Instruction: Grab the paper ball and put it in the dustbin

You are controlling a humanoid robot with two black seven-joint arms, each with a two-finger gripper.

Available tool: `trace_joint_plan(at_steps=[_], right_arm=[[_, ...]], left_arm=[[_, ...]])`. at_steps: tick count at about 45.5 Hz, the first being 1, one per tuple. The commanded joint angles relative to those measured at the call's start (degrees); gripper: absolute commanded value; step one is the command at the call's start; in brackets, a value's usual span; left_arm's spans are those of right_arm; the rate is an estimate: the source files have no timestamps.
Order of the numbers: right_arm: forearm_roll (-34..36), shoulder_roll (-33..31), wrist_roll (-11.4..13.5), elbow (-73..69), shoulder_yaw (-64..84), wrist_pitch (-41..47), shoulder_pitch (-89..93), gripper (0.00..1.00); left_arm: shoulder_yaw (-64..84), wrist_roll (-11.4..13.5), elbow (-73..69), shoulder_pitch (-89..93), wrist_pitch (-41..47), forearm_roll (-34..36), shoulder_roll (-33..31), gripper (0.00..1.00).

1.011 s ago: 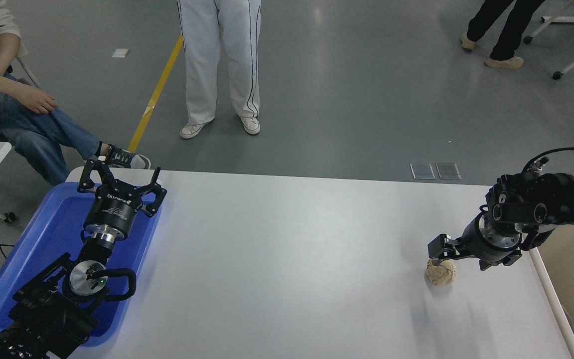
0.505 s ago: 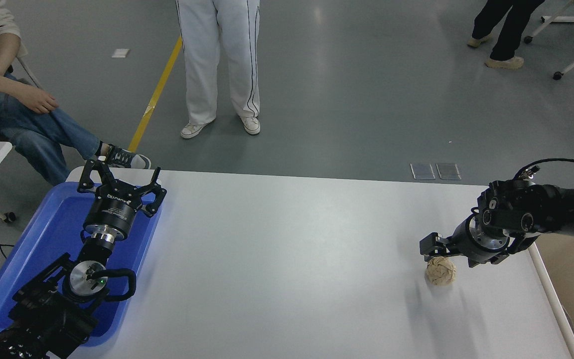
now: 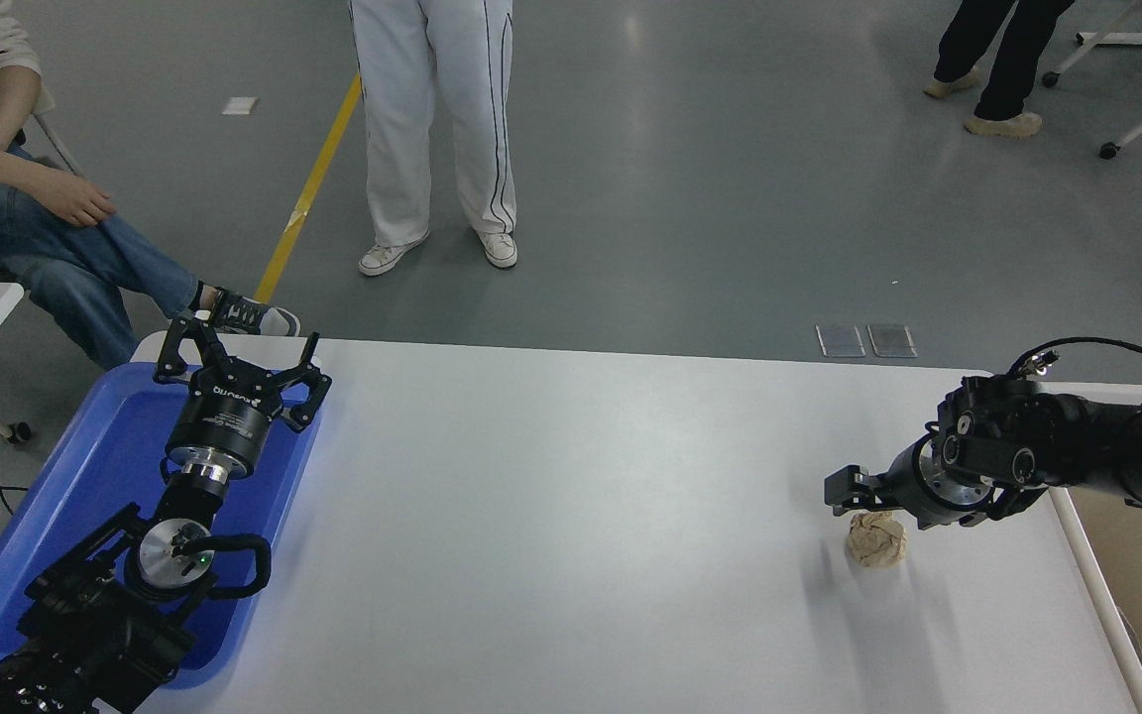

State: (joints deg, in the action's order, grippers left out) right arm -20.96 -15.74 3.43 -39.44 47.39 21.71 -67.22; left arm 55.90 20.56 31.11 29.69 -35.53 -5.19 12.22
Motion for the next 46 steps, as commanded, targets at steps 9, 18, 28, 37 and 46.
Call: trace_joint_plan(at_steps=[9, 18, 28, 37, 46], right_arm=[[-3.38, 0.36, -0.01, 1.21, -0.63, -2.46, 2.62, 1.0], [-3.56, 0.36, 0.08, 1.21, -0.72, -2.55, 2.89, 1.0], [-3.3, 0.36, 0.08, 1.12, -0.89, -2.73, 2.98, 1.0], [-2.59, 0.27, 0.08, 1.12, -2.12, -3.16, 3.15, 1.0], [-2.5, 0.27, 0.08, 1.12, -2.12, -5.1, 3.85, 1.0]], left_arm=[[0.0, 0.01, 0.0, 0.01, 0.02, 0.0, 0.0, 1.0], [0.0, 0.01, 0.0, 0.01, 0.02, 0.0, 0.0, 1.0], [0.0, 0.01, 0.0, 0.01, -0.07, 0.0, 0.0, 1.0], [0.0, 0.01, 0.0, -0.07, 0.02, 0.0, 0.0, 1.0], [0.0, 0.01, 0.0, 0.01, -0.07, 0.0, 0.0, 1.0]])
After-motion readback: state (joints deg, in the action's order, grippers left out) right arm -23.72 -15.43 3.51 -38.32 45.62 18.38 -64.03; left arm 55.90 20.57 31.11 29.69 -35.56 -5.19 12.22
